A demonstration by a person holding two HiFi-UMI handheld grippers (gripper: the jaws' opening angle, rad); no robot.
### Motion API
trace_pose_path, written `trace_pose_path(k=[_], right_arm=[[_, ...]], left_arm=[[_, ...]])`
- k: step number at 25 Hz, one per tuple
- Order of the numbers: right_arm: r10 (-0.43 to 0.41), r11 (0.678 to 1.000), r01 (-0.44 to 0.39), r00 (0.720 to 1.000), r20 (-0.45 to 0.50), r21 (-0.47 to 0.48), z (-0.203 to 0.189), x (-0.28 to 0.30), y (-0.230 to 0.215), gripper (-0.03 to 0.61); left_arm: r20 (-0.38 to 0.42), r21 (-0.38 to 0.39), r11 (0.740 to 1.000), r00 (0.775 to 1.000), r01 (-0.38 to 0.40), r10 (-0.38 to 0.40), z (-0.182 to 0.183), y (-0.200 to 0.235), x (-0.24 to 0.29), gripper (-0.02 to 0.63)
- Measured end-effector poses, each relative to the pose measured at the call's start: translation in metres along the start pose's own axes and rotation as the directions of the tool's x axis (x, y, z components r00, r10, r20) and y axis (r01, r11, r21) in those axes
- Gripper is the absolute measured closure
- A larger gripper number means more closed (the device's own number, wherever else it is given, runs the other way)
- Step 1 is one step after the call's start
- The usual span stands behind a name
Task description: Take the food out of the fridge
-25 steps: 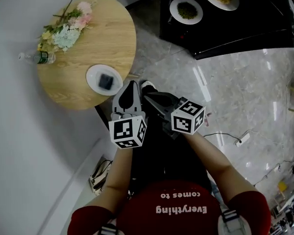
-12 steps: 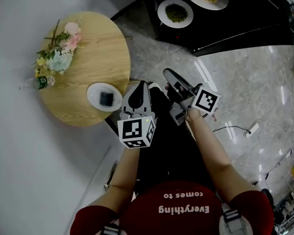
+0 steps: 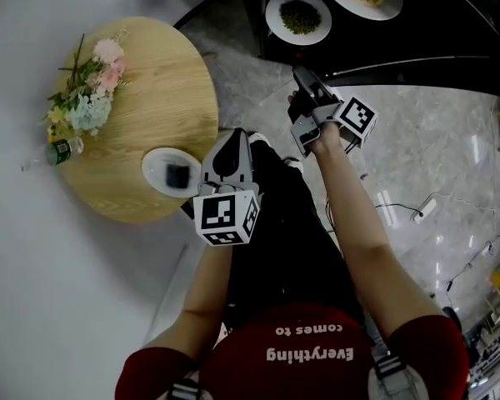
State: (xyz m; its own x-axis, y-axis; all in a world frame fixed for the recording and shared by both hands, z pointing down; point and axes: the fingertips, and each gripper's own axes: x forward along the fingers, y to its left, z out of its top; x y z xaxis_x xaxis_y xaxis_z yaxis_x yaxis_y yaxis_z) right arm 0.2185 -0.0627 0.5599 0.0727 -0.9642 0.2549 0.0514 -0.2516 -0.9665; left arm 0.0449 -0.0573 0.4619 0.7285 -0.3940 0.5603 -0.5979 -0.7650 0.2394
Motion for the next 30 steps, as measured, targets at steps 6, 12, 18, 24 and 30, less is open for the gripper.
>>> trace_pose_path(k=[6,12,18,24,30], right_arm=[[0.001,0.992,-0.011,0.997,0.081,0.124,0.041,0.036,-0.01,0.456],[-0.059,0.992,0.048,0.994,0.089,0.117,0.055,0.053,-0.023,0.456],[-0.076,0.993,0.062,0.988,0.135,0.1,0.065,0.056,-0.037,0.46],[0.004,0.996,-0.017,0.99,0.143,0.086,0.064,0.059,-0.019,0.555],[0.051,0.996,-0.059,0.992,0.115,0.068,0.057,0.051,-0.018,0.557]], left_arm=[[-0.011,-0.024,0.999,0.999,-0.036,0.036,0.003,0.031,0.006,0.609],[-0.03,-0.031,0.999,0.999,-0.04,0.039,0.001,0.044,0.011,0.609],[-0.041,-0.034,0.999,0.999,-0.018,0.017,-0.003,0.039,0.014,0.609],[-0.046,-0.04,0.999,0.999,-0.013,0.011,-0.006,0.041,0.012,0.609],[-0.04,-0.043,0.999,0.999,-0.002,0.001,-0.006,0.042,0.008,0.609]])
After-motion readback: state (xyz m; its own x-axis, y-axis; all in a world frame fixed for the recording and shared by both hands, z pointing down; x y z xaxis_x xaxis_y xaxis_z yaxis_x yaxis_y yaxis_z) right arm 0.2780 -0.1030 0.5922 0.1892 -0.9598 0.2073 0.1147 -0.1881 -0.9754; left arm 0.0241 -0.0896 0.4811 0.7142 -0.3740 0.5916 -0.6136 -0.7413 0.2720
